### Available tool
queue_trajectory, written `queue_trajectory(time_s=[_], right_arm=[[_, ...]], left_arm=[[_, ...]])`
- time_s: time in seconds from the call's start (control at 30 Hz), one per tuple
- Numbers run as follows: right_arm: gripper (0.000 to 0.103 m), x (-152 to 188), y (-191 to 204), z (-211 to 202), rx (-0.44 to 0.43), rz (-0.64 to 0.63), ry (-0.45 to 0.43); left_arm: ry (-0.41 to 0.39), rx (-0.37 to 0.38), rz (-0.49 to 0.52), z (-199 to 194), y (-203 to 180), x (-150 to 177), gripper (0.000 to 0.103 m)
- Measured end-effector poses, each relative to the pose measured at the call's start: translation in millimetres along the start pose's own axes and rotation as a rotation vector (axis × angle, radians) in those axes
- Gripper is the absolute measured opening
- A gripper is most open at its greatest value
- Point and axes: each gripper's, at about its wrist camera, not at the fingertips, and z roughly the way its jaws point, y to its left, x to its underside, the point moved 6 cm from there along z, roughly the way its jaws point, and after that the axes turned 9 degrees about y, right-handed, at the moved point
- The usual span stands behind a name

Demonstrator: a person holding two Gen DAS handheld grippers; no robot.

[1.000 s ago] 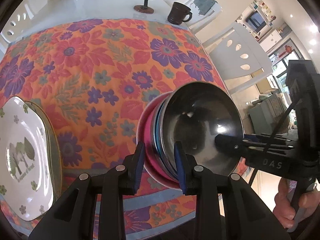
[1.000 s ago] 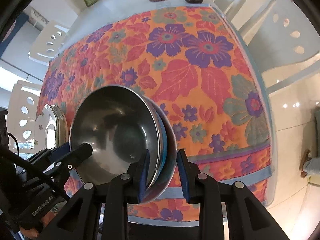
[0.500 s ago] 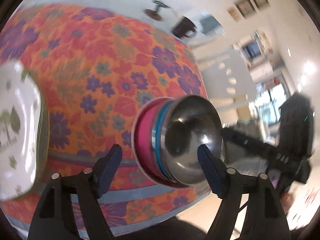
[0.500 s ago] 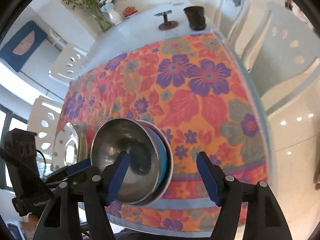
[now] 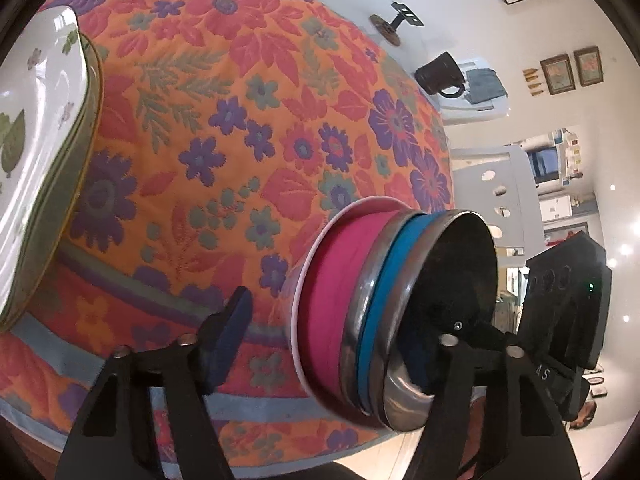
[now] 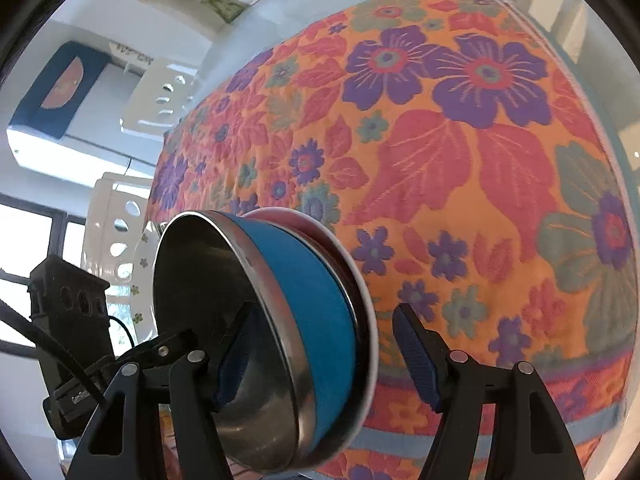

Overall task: Organize plates and bowls
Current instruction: 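Grip the nested bowl stack rim with both grippers and lift it, then carry the bowl stack with both grippers and lower it onto the plate stack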

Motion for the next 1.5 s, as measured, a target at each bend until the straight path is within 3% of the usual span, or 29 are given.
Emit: queue_trajectory(time_s=[0.1,0.37,0.5,0.63,0.8,0.93,1.13,1.33,1.5], right_arm=[[0.060,-1.0,-1.3,5.4,-0.011,-0.018,0.019],[0.055,3.6,3.9,6.5,0.034,-0.086,0.015],[0.055,6.2,6.7,2.5,0.034,-0.056,0.017],[0.055,6.0,21.1,-4.5,0.030,-0.048,0.011],[0.055,-1.8,68.5,-20.5,0.044,-0.101,-0.016],[0.055,-9.1,122.6,-19.2,0.023,-0.143,-0.025],[0.055,-13.4,202.4,9.7,0.026,-0.204,-0.034],[0.055,-13.4,249.2,68.3,0.032,-0.192,0.022],[0.055,-12.6,257.6,106.4,0.077,-0.173,0.074]], left_arm=[[0.006,0.011,-0.007,6.0,-0.5,-0.4,0.042],[-0.046,-0.061,0.043,3.8,-11.1,4.1,0.042],[-0.074,-0.070,0.017,-5.2,-11.8,3.7,0.041],[-0.123,-0.067,0.011,-29.6,-13.9,1.6,0.041],[-0.211,-0.058,0.000,-87.4,-6.8,-9.5,0.041],[-0.277,-0.079,-0.004,-137.8,14.6,-21.6,0.041],[-0.310,-0.104,0.002,-193.0,70.8,-40.3,0.041],[-0.255,-0.132,-0.026,-207.0,130.5,-54.1,0.041],[-0.208,-0.140,-0.040,-200.9,160.7,-58.8,0.041]])
